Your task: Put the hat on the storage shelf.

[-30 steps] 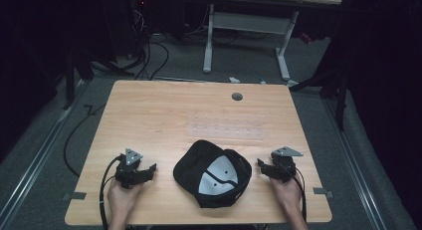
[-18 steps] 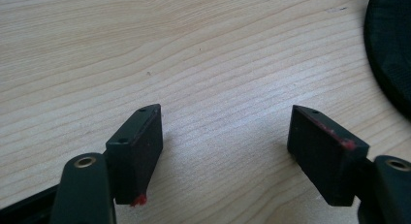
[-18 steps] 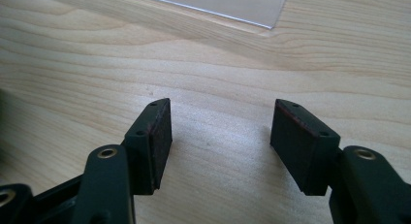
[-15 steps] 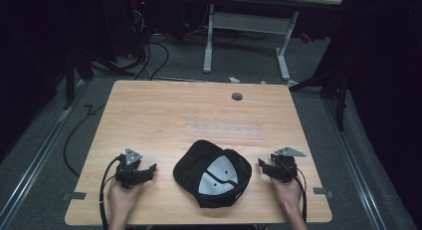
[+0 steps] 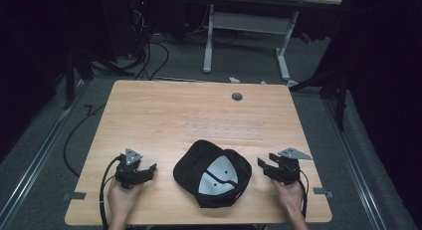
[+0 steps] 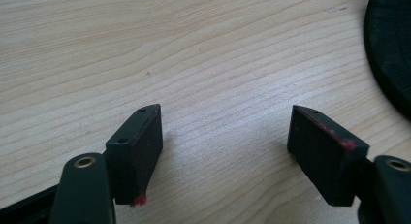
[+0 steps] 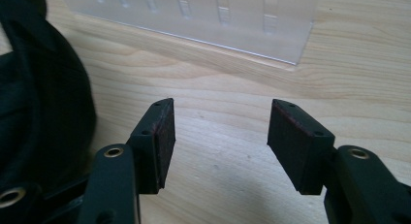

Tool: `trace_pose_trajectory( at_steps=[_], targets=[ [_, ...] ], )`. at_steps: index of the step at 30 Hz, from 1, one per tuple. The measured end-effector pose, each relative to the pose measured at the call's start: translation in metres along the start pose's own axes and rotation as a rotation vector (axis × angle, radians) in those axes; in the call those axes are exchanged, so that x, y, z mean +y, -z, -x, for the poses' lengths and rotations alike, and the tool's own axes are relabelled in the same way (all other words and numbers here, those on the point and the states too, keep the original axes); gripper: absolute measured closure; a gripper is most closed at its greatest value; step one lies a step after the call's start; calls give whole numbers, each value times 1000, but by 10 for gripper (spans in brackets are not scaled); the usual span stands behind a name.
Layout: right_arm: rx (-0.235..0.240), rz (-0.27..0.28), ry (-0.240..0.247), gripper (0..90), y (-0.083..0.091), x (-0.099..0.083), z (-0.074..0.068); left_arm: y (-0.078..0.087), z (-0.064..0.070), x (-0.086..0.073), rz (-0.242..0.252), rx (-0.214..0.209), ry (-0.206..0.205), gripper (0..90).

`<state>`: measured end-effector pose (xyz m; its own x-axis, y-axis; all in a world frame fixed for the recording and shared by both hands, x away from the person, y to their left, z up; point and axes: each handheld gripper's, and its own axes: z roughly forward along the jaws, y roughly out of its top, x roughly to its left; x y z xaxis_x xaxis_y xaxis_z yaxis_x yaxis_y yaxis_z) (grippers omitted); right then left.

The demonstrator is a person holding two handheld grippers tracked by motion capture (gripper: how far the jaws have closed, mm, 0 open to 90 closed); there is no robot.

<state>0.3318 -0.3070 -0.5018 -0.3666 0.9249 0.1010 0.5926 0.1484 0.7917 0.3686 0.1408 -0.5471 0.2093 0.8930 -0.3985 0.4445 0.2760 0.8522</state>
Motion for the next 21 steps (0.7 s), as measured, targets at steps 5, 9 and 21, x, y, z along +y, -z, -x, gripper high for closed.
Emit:
trace_pose_trajectory(
  at_steps=[5, 9, 21],
  targets=[
    [37, 28, 8, 447, 11, 8, -8, 0, 0, 0, 0, 0, 0, 288],
    [57, 42, 20, 450, 16, 12, -11, 0, 0, 0, 0, 0, 0, 288],
    [127, 82, 87, 430, 30, 30, -32, 0, 0, 0, 0, 0, 1, 288]
  ],
)
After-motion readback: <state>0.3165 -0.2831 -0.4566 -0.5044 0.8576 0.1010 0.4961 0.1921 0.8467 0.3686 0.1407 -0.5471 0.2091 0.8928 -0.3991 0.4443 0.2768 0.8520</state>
